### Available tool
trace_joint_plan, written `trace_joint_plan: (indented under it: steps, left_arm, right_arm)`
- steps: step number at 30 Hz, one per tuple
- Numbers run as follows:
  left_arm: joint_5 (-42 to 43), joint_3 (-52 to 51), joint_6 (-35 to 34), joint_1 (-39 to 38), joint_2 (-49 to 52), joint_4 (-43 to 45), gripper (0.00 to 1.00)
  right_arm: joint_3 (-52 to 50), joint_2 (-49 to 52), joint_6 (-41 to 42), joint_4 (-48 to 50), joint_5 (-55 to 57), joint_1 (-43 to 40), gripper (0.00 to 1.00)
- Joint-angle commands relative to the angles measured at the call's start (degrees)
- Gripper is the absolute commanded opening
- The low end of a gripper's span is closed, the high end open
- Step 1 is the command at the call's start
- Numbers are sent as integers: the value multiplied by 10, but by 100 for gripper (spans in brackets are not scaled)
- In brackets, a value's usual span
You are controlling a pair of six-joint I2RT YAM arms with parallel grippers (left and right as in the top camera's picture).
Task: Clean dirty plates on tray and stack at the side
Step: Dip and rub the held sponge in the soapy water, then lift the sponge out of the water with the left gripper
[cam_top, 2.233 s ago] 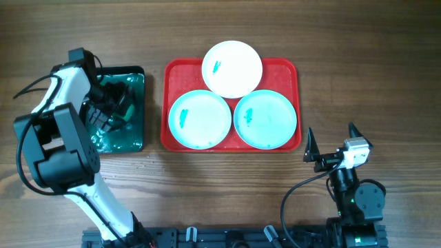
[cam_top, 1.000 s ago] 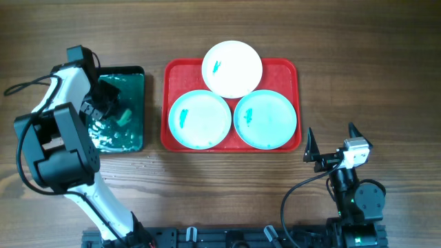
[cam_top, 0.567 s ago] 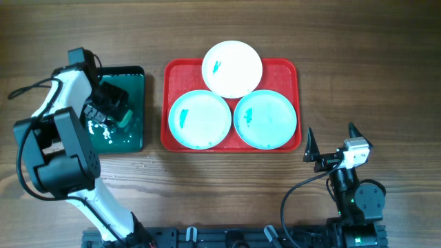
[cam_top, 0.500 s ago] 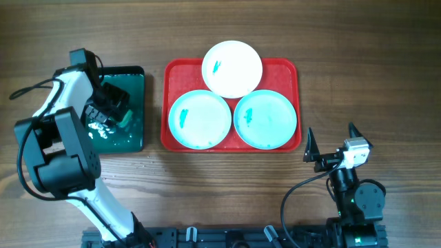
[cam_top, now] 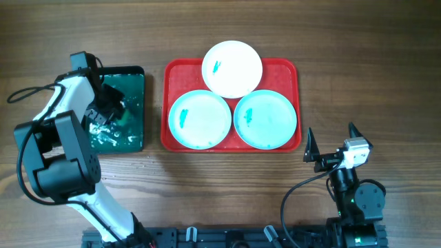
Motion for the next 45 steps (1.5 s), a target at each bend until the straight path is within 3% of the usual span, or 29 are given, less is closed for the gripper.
trace_joint_plan:
  steps: [1,14,17,21,24,29,37,42,45]
  left_arm:
    - [-14,-8,0,0,-15,0,4]
    - [26,-8,0,0,-234,-8,4]
    - [11,-15,0,0,-212,-2,4]
    - [-2,-66,0,1,-122,72,4]
    - [15,-67,0,14,-71,67,4]
    - [219,-54,0,61,-116,68,4]
    - [397,-54,-54,146,-186,80,4]
    - [558,-54,-143,176,-185,80,4]
    - [589,-54,-157,187,-185,80,4]
  right_arm:
    - [-2,-2,-7,1,4,2,100]
    - [-2,-2,-7,1,4,2,100]
    - [-2,-2,-7,1,4,2,100]
    - [-2,-2,-7,1,4,2,100]
    - [-2,-2,-7,1,4,2,100]
    - [-2,-2,-7,1,4,2,100]
    - [-2,-2,-7,1,4,2,100]
    - [-2,-2,-7,1,4,2,100]
    - [-2,-2,-7,1,4,2,100]
